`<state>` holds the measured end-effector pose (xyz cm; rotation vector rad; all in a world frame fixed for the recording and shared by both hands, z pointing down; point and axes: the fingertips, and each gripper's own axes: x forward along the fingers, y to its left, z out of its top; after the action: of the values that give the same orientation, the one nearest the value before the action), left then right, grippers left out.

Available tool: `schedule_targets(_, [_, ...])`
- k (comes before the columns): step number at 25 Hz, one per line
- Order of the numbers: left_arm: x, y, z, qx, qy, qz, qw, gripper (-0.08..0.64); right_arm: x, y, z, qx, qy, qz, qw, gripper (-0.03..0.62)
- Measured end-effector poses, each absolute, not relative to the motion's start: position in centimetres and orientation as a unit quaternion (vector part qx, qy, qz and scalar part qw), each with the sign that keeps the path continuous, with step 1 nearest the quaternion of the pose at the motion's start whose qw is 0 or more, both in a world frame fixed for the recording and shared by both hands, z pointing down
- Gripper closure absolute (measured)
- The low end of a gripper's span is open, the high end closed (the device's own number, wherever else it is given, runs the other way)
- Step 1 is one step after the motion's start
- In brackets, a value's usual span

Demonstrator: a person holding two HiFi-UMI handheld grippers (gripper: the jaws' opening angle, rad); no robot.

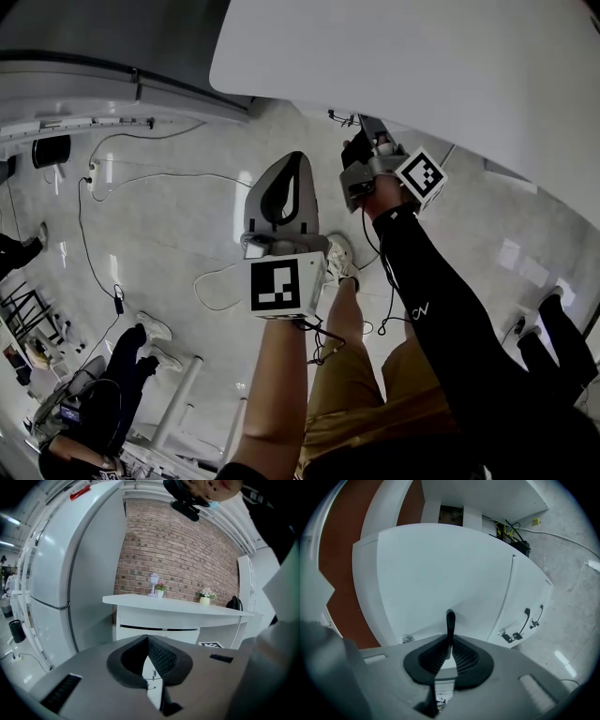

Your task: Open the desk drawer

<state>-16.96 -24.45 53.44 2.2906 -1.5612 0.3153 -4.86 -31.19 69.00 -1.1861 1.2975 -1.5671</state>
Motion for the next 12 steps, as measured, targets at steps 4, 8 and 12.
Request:
schedule_targets(4, [-16.9,-24.41,53.34,0.805,-0.56,0.118,0.157,0.554,-4.84,-31.27,69.06,-0.464,0.511,-0.612,0.386,0.566])
schedule_targets(8, [-17.01,-24.36,53.49,0.801,-0.565,0.12,0.157,0.554,-4.9,-31.24,68.97,-0.464,0.507,-0.612,0.391,0.567])
schedule_targets(12, [-16.92,-24.35,53.5,0.8,-0.565,0.119,0.163,0.554,-4.79,-31.41,68.85,-0.464,0.509,-0.61,0.393,0.567])
